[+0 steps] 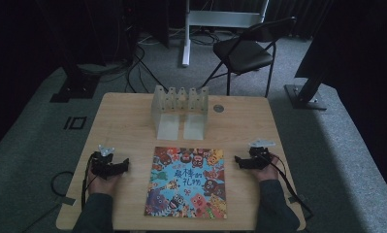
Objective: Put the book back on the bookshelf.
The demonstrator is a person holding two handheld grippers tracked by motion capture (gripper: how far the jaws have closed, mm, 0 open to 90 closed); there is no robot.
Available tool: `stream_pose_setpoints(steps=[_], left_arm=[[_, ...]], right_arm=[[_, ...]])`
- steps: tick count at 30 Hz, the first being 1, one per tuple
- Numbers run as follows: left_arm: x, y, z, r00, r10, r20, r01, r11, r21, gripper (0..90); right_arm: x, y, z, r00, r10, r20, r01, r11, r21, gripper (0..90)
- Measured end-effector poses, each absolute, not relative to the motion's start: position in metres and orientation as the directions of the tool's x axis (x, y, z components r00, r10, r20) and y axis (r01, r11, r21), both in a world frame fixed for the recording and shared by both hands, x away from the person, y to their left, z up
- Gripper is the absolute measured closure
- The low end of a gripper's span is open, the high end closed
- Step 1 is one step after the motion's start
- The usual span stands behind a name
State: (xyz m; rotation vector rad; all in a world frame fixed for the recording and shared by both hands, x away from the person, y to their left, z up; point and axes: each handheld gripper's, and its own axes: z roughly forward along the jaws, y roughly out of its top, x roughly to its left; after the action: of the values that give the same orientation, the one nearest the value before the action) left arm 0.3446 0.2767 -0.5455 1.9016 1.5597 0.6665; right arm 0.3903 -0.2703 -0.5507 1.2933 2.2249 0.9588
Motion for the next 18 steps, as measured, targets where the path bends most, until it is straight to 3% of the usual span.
stream_pose_setpoints(steps=[4, 7, 9, 13, 18], left_arm=[[0.344, 0.277, -0.545, 0.192, 0.981, 0.013, 0.691, -0.144, 0.708, 15.5], [0.34, 0.277, -0.543, 0.154, 0.988, 0.011, 0.692, -0.116, 0.713, 25.6], [0.339, 0.278, -0.542, 0.159, 0.987, 0.01, 0.695, -0.119, 0.709, 27.1], [0.338, 0.277, -0.541, 0.19, 0.982, -0.017, 0.687, -0.121, 0.716, 30.4], [0.326, 0.262, -0.532, 0.327, 0.945, -0.015, 0.622, -0.203, 0.757, 28.5]], right_arm=[[0.39, -0.269, -0.55, -0.491, 0.871, 0.004, 0.607, 0.339, 0.718, 12.7], [0.39, -0.267, -0.547, -0.485, 0.875, 0.006, 0.62, 0.338, 0.708, 19.2], [0.389, -0.265, -0.547, -0.489, 0.872, 0.008, 0.615, 0.338, 0.712, 19.5], [0.387, -0.261, -0.545, -0.505, 0.863, 0.006, 0.608, 0.35, 0.712, 21.2], [0.384, -0.249, -0.535, -0.544, 0.839, -0.001, 0.573, 0.372, 0.73, 21.6]])
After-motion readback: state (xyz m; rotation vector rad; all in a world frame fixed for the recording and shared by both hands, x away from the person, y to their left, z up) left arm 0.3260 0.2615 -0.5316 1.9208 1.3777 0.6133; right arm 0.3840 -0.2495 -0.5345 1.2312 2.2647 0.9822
